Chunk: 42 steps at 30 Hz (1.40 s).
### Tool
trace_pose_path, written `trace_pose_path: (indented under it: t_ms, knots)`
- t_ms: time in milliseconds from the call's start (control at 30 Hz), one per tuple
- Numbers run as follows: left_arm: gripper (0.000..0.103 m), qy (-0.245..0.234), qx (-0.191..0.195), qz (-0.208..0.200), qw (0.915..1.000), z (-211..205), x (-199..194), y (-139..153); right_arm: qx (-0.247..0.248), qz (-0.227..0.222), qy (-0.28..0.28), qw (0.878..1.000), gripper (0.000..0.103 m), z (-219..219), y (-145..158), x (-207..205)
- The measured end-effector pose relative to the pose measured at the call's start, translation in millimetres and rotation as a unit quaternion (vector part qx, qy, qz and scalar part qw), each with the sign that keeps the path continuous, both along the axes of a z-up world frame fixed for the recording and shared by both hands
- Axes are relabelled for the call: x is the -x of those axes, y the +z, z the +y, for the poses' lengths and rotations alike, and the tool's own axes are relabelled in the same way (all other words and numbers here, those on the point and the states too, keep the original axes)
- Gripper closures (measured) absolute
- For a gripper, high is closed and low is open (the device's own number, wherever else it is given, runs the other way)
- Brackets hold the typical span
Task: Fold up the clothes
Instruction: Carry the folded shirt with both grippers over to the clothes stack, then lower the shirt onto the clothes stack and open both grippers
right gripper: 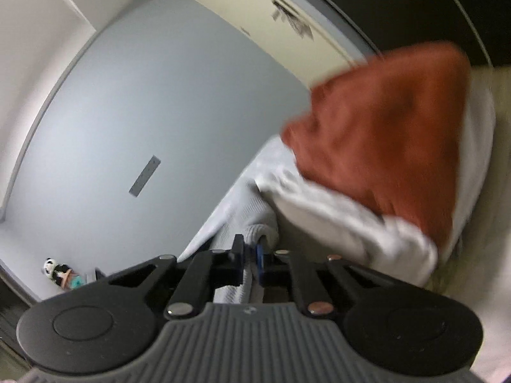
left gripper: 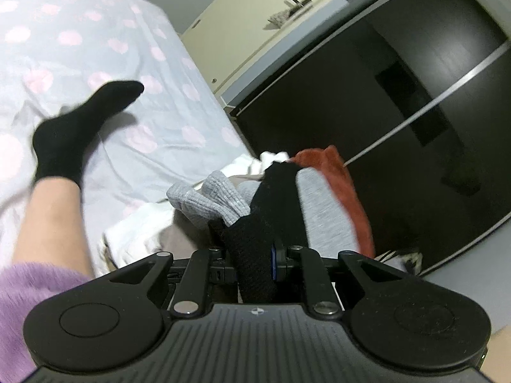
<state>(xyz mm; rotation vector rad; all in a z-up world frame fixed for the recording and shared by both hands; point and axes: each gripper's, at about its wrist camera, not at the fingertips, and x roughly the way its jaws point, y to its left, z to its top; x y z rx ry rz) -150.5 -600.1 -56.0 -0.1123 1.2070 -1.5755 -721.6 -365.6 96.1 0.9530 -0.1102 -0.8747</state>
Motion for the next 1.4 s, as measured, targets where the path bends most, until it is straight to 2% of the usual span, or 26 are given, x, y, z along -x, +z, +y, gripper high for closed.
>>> trace_pose_path:
  t_ms: [100,167,333,433,500,567,633,700,767,833,867,933,1033,1133,1233,1333,1400]
  knots:
    - [0.089,0.001,0.009,0.013,0.9999,3.1,8.2,7.4,-0.007,0.038,-0.029,0.999,0.094,-6.8,29.5,-3.5]
    - [0.089,-0.003,0.01,0.012,0.9999,5.1,14.9,4.6,-0.03,0.041,-0.048,0.998,0.094,-11.9,27.3,3.9]
    - [0.089,-0.004,-0.002,-0.012,0.9999,3.4,19.5,-18.0,-0.12,0.028,-0.076,0.99,0.095,-28.0,-27.2,21.4]
    - [0.089,-0.007,-0.009,-0.006,0.9999,2.3,15.7,-26.1,-0.135,0.016,-0.08,0.987,0.094,-25.9,-49.2,19.8]
    - [0.088,-0.013,-0.005,-0.013,0.9998,2.7,15.6,-24.4,-0.13,0.018,-0.078,0.988,0.093,-30.2,-50.2,15.1]
    - [0.087,-0.02,0.0,-0.027,0.9994,3.6,17.2,-18.7,-0.121,0.029,-0.081,0.989,0.08,-28.5,-44.3,10.5]
    - [0.086,-0.026,0.005,-0.032,0.9991,6.0,16.7,-12.6,-0.089,0.072,-0.093,0.989,0.069,-15.5,-26.6,4.6]
    - [0.081,-0.028,0.006,-0.043,0.9987,10.9,16.8,-7.1,-0.05,0.127,-0.109,0.985,0.069,2.7,-8.3,-4.4]
    - [0.077,-0.023,0.01,-0.071,0.9972,18.1,18.0,0.4,-0.015,0.179,-0.121,0.976,0.069,21.7,9.5,-16.2]
    - [0.077,-0.02,0.025,-0.099,0.9945,28.1,19.9,8.5,0.012,0.193,-0.113,0.975,0.072,42.4,22.4,-27.8]
    - [0.077,-0.02,0.033,-0.11,0.9932,33.4,20.7,12.1,0.019,0.195,-0.106,0.975,0.077,51.8,24.9,-34.2]
    - [0.076,-0.018,0.047,-0.128,0.9906,44.0,21.6,19.0,0.028,0.198,-0.092,0.975,0.078,67.8,26.6,-48.6]
    - [0.076,-0.02,0.06,-0.178,0.982,59.7,27.3,31.8,0.022,0.209,-0.09,0.974,0.077,71.9,24.0,-79.5]
    - [0.074,-0.028,0.074,-0.229,0.9703,74.2,37.9,44.5,0.022,0.236,-0.102,0.966,0.077,86.6,21.6,-95.8]
    - [0.063,-0.033,0.085,-0.271,0.9583,91.1,49.8,55.4,0.034,0.262,-0.113,0.958,0.076,102.6,25.9,-108.2]
    - [0.061,-0.039,0.091,-0.315,0.9439,105.7,67.7,65.3,0.047,0.282,-0.121,0.951,0.069,116.2,31.3,-119.4]
    - [0.057,-0.045,0.094,-0.323,0.9406,116.3,78.0,69.5,0.059,0.303,-0.121,0.943,0.067,130.7,36.9,-125.5]
